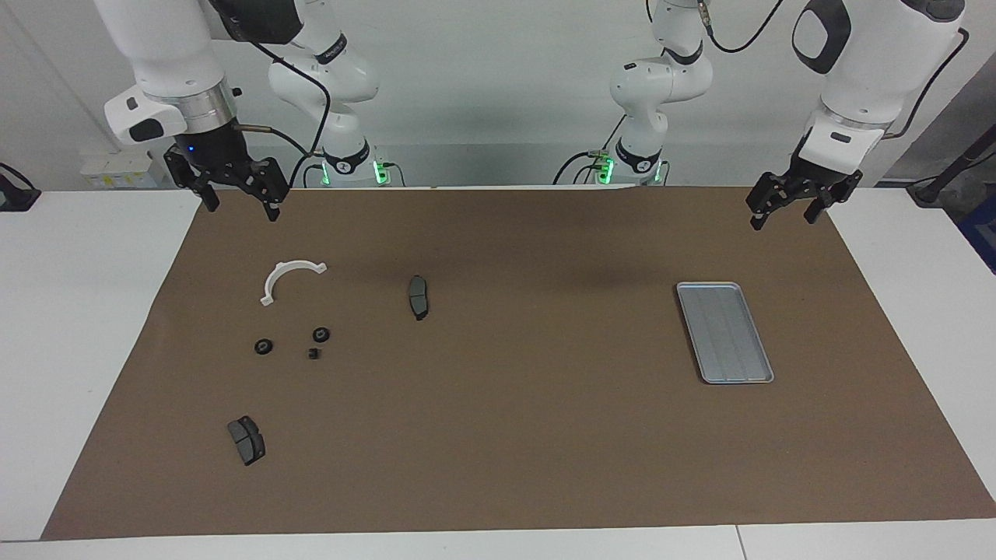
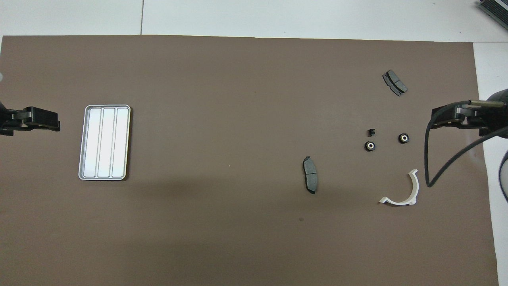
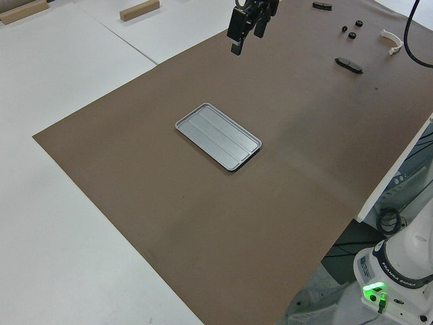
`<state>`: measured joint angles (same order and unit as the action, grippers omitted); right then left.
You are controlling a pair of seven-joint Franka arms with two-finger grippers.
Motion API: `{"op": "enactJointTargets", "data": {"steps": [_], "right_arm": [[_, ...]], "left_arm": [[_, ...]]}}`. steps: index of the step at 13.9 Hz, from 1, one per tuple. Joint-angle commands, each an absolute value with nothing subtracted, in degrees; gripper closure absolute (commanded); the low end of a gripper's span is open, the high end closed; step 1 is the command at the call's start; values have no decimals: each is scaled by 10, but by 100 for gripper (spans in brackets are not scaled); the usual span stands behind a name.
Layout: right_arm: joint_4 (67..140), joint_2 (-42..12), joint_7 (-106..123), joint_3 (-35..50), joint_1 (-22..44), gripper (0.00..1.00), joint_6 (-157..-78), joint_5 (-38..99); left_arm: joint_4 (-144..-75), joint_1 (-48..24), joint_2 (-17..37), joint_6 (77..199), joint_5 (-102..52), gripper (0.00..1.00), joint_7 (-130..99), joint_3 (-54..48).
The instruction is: Pick bearing gear from pile to tray
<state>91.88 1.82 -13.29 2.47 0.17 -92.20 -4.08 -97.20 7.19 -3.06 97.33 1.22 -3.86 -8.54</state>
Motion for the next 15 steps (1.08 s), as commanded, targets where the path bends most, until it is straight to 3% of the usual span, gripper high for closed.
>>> {"op": "enactJointTargets", "data": {"steps": [1, 7, 15], "right_arm": [[918, 16, -118, 27, -4, 0, -914, -38], [927, 21, -121, 27, -10, 0, -922, -36], [1074, 28, -120, 26, -15, 0, -1088, -36]], "left_arm": [[-991, 76, -46, 987, 8, 0, -39, -88], [-991, 77, -46, 987, 8, 0, -39, -88], [-991, 69, -46, 987, 8, 0, -39, -88]]}}
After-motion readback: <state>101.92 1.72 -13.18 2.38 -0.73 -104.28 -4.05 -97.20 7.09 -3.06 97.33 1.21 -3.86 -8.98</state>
